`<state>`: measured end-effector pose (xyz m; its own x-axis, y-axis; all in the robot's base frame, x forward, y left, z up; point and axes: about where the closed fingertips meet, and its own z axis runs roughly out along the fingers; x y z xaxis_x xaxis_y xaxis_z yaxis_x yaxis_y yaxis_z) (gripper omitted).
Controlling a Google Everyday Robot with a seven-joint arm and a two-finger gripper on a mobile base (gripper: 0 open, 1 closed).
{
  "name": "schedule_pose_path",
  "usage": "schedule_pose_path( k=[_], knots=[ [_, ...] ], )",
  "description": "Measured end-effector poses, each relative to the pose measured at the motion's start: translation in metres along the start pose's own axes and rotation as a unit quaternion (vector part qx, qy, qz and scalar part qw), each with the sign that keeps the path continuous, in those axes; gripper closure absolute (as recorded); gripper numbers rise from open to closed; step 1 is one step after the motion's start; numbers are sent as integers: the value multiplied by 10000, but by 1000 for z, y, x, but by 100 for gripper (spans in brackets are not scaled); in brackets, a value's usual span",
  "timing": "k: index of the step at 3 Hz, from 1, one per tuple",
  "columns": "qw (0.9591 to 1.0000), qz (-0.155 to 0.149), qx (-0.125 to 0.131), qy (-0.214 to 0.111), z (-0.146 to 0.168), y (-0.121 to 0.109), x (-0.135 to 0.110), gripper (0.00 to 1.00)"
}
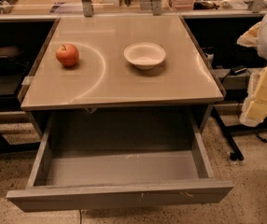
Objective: Close top drawer
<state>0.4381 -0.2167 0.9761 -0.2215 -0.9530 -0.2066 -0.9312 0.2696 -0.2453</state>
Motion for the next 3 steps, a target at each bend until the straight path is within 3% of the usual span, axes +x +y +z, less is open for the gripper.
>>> schedule_pose_path(
  k=[1, 3],
  knots=[
    [10000, -18, 45, -5, 0, 1, 0, 0],
    [9989, -100, -437, -127, 62, 48, 26, 0]
  ],
)
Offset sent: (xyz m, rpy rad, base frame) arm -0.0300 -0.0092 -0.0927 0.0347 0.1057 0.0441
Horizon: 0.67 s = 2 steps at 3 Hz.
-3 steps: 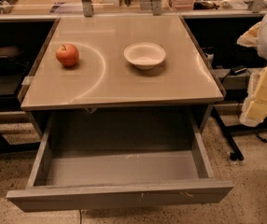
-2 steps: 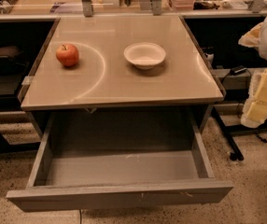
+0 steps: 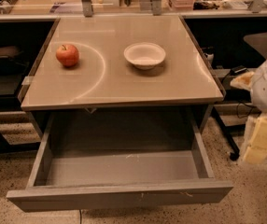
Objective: Close top drawer
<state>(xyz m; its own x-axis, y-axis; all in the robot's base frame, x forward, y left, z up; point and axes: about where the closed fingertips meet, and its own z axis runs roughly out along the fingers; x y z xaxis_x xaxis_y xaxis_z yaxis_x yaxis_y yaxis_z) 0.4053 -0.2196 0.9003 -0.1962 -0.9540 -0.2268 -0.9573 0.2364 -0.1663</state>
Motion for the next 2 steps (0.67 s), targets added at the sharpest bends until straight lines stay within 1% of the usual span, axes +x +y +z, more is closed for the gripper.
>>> schedule_pose_path(
  k=[1, 2],
  knots=[
    [9994, -200, -254, -85, 37, 37, 11, 18],
    [9957, -517, -772, -55, 91, 83, 19, 42]
  ],
)
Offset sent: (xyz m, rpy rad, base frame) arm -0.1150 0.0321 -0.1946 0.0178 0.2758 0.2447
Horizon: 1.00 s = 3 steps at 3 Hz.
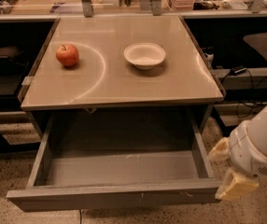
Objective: Close top drawer
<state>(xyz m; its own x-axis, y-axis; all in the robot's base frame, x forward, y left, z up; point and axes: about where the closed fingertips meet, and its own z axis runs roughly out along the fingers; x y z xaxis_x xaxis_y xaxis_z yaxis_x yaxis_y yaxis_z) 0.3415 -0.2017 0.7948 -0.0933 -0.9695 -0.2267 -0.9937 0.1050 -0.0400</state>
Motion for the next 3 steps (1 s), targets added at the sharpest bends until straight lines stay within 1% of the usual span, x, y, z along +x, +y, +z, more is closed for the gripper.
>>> schedule_pose_path(
  k=[1, 2, 3],
  knots=[
    [9988, -312, -357, 83, 26, 25, -2, 65],
    [9987, -333, -381, 88, 27, 26, -2, 88],
    [9988, -292, -393, -52, 50, 29, -3, 100]
  ],
)
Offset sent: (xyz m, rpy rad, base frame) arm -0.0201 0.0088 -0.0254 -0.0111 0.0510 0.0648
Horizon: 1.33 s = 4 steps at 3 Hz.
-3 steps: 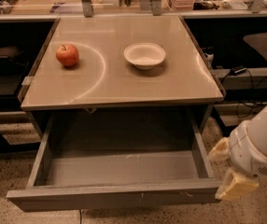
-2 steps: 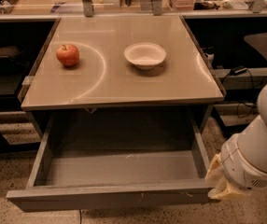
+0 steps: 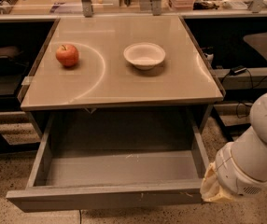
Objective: Close top drawer
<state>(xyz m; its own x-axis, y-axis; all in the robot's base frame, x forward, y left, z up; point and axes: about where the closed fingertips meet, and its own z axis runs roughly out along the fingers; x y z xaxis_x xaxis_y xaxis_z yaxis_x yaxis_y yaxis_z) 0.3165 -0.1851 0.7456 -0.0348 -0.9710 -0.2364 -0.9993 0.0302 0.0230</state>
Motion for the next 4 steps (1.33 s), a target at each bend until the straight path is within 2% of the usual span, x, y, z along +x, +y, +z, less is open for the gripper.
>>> schedule_pose_path(
  k=[1, 2, 3, 4],
  knots=[
    [9980, 319, -38, -552, 54, 6, 5, 100],
    [9931, 509, 161, -1042, 90, -1, 2, 100],
    [9882, 601, 417, -1349, 106, -17, -1, 100],
    [9880, 605, 449, -1349, 106, -19, -1, 81]
  ],
)
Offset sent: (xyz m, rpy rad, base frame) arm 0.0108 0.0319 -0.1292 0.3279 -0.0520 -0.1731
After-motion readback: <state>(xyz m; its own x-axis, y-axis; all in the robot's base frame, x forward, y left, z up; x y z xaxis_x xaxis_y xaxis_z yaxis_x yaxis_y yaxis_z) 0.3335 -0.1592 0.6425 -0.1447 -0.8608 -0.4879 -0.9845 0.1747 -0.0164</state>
